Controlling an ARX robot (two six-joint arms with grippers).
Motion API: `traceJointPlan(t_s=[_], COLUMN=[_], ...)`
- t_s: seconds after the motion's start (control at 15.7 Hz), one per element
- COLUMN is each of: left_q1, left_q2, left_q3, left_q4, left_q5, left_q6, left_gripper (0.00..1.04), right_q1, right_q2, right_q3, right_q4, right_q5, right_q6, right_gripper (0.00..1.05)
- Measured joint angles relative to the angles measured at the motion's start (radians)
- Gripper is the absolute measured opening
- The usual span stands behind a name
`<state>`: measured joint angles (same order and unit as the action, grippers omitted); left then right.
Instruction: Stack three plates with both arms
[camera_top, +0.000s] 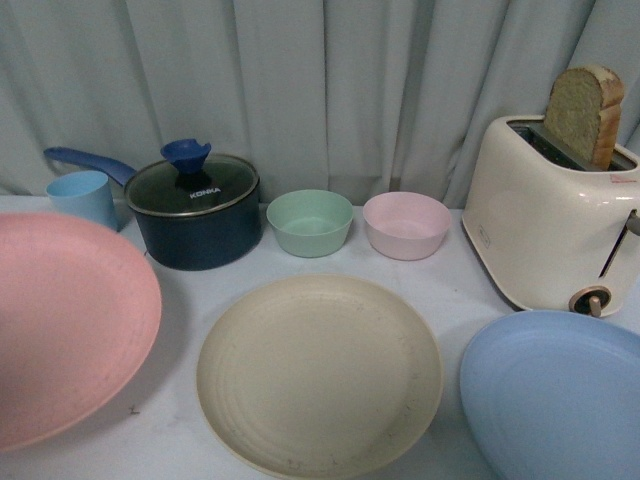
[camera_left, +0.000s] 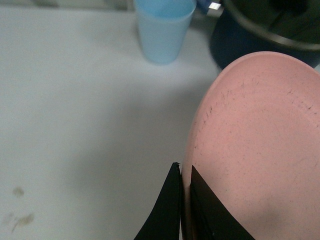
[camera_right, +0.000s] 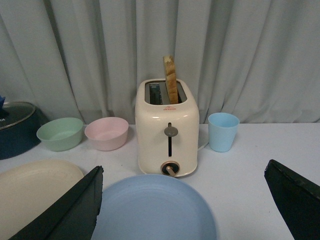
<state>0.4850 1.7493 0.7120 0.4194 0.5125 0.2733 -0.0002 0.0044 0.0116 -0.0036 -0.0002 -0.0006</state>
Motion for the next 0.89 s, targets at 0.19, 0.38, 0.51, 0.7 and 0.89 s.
traceJointPlan(t_s=[0.19, 0.38, 0.51, 0.7, 0.89], left_q1=[-0.202, -0.394, -0.429, -0.487, -0.623], left_q2=[-0.185, -0.224, -0.219, -0.204, -0.107], left_q3=[-0.012, -0.027, -0.03, -0.031, -0.03], left_q4=[0.026, 0.042, 0.047, 0.061, 0.105], left_q5=[0.011, -0.023, -0.037, -0.059, -0.114], left_q6=[-0.136, -0.22, -0.235, -0.249, -0.29], left_gripper=[0.03, 0.03, 0.03, 0.03, 0.03], right_q1=[0.0, 0.0, 0.0, 0.0, 0.0], right_q2=[0.0, 0.0, 0.0, 0.0, 0.0], right_q3=[0.0, 0.0, 0.0, 0.0, 0.0], right_q4=[0.0, 0.0, 0.0, 0.0, 0.0], right_q5=[0.0, 0.0, 0.0, 0.0, 0.0], right_q6=[0.0, 0.0, 0.0, 0.0, 0.0], right_gripper=[0.98, 0.98, 0.98, 0.98, 0.98])
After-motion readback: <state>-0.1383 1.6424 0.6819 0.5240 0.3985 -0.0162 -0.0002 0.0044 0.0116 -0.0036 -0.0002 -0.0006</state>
